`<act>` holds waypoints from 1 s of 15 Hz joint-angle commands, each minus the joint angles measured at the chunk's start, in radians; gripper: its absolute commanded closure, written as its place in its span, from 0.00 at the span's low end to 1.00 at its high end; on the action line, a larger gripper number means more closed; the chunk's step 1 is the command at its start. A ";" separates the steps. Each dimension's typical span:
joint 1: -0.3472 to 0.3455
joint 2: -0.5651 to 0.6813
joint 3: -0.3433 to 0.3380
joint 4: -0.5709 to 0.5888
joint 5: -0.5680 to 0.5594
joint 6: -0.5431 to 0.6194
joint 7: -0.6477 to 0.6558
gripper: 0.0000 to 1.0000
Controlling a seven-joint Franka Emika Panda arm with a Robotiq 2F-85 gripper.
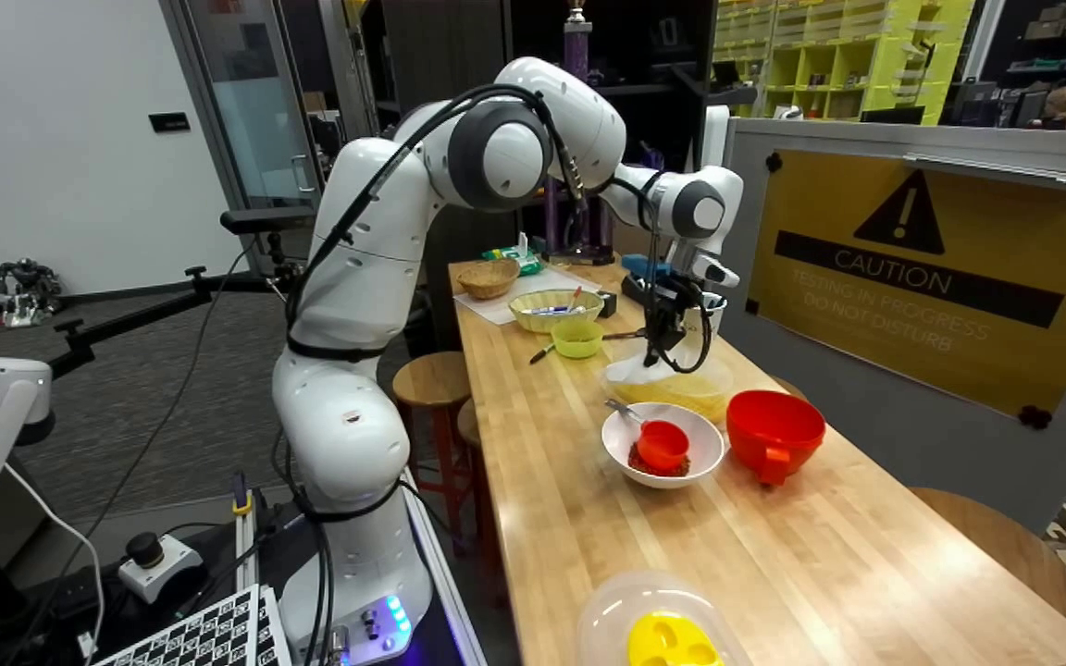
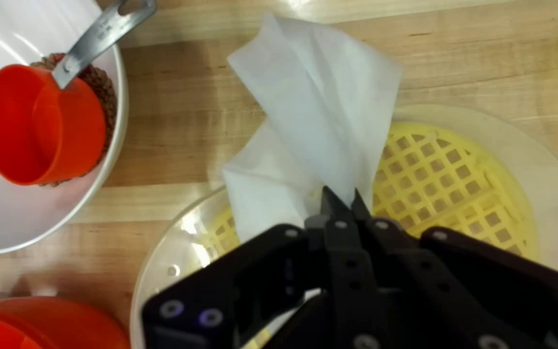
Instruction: Use the white napkin to wipe the yellow container.
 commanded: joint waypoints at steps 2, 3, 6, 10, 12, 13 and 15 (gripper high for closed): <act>0.039 -0.029 0.017 -0.050 -0.020 0.022 0.002 1.00; 0.049 -0.033 0.023 -0.054 -0.021 0.024 0.002 1.00; 0.078 -0.042 0.043 -0.062 -0.018 0.022 0.000 1.00; 0.103 -0.045 0.061 -0.063 -0.017 0.017 -0.004 1.00; 0.111 -0.045 0.067 -0.061 -0.020 0.013 -0.007 1.00; 0.114 -0.044 0.069 -0.058 -0.020 0.011 -0.007 1.00; 0.115 -0.044 0.071 -0.053 -0.018 0.006 -0.007 1.00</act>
